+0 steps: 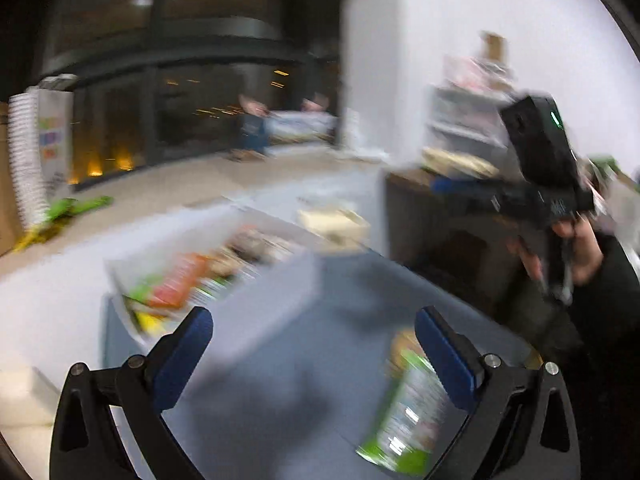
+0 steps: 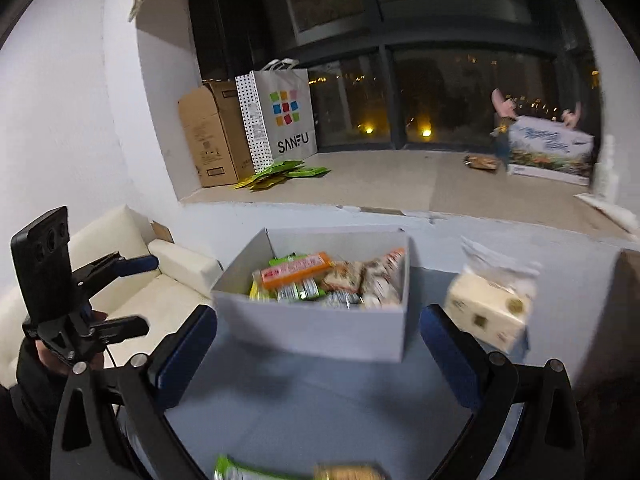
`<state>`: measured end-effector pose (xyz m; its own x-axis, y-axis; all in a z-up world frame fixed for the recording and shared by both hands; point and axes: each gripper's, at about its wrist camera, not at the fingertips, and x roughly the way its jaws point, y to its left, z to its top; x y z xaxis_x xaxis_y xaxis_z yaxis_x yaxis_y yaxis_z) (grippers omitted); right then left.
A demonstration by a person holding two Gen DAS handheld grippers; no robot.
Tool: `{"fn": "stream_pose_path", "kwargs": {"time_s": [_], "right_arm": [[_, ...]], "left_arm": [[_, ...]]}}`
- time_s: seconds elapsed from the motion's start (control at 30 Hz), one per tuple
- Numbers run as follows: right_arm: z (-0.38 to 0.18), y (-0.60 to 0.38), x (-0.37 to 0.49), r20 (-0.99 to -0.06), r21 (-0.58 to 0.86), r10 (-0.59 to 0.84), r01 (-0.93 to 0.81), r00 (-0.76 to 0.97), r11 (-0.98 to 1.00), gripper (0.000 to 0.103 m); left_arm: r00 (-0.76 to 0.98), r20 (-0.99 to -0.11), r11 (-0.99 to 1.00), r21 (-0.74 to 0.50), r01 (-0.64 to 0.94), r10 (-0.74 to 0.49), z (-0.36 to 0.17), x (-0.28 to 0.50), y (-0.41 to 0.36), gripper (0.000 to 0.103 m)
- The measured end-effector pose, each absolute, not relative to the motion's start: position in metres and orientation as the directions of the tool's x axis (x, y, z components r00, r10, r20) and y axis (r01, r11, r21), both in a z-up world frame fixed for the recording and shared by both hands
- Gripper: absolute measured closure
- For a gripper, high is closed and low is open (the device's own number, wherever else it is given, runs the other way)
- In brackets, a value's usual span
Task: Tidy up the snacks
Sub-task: 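Grasp the last green snack bag with the left gripper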
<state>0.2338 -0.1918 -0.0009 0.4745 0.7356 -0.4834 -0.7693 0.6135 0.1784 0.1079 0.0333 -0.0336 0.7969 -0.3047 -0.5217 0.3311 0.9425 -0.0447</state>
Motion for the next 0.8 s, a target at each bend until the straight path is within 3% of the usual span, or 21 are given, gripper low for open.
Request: {"fn": "stream_pose_path", "kwargs": {"time_s": [0.27, 0.4, 0.8], "right_arm": [[-0.042, -0.269, 0.161, -0.476, 0.162, 0.687, -0.713, 0.550, 0.682, 0.000], [-0.067, -0.301, 0.145, -0.494, 0.221, 0.663, -0.656, 0.563, 0.722, 0.000], [-0.095, -0.318, 0.139, -0.514, 0.275, 0.660, -0.624, 0.547, 0.731, 0.000]], "left_arm": [[0.572, -0.707, 0.837, -0.052, 0.544, -0.416, -0.129, 0.087, -0.054, 0.000], [0.491, -0.786, 0.795, -0.002, 0.606, -0.376, -0.164, 0.099, -0.087, 0.000], [0.372, -0.853, 0.771, -0.054, 0.634, -0.365, -0.192, 0.154, -0.096, 0.001]]}}
